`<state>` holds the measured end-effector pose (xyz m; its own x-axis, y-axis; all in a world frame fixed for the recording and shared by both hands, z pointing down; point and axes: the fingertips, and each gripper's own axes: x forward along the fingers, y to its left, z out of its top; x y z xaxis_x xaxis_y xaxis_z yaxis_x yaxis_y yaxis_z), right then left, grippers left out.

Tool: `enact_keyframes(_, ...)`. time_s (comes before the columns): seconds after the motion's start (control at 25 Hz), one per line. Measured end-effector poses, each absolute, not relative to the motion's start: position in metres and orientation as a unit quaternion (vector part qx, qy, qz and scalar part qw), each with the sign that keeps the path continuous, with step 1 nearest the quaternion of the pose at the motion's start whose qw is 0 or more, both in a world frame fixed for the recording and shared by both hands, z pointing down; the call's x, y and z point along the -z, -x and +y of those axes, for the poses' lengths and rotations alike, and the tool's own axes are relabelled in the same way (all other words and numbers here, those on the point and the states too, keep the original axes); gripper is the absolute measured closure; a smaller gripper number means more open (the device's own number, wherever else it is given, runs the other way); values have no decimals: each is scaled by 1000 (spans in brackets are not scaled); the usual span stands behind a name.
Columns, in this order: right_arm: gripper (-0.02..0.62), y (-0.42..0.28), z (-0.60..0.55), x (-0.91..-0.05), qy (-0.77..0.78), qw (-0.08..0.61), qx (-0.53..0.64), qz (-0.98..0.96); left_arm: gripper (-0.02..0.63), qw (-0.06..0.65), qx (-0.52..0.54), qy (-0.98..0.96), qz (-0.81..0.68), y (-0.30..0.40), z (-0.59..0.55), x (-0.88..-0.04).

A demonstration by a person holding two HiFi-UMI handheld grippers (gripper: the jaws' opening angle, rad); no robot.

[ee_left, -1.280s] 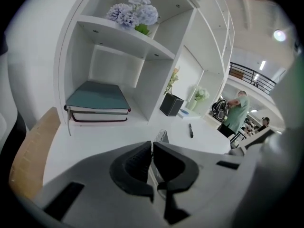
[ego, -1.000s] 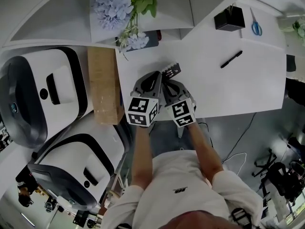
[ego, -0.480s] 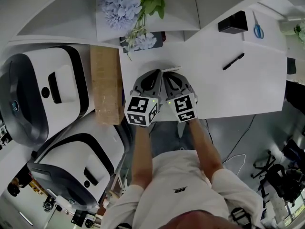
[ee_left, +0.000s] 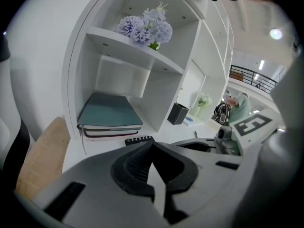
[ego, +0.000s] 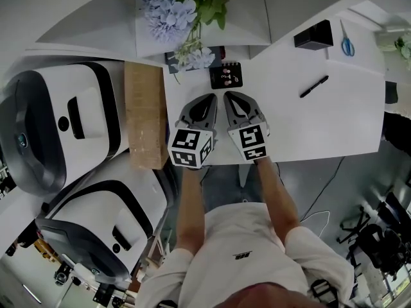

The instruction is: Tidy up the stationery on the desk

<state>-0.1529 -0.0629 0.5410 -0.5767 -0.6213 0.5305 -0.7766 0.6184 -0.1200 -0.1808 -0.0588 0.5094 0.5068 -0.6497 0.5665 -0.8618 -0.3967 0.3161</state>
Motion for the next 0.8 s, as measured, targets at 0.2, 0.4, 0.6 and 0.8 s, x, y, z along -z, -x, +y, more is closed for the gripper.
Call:
enact_keyframes(0.2, 598, 137, -68, -554, -413, 242, -178, -860, 606, 297, -213, -802, -473, 186, -65, -540)
enact_keyframes(0.4, 597, 120, -86, -564, -432, 253, -183, -846, 606, 299, -232, -790, -483, 186, -78, -561)
enact_keyframes(0.6, 530, 109, -104, -583, -443, 262, -216, -830, 606, 314, -246, -776, -488, 188, -90, -580)
enact_keyframes(0.8, 486, 107, -108, -599, -440, 285, -252, -813, 606, 330, -252, -763, -496, 188, -96, -593)
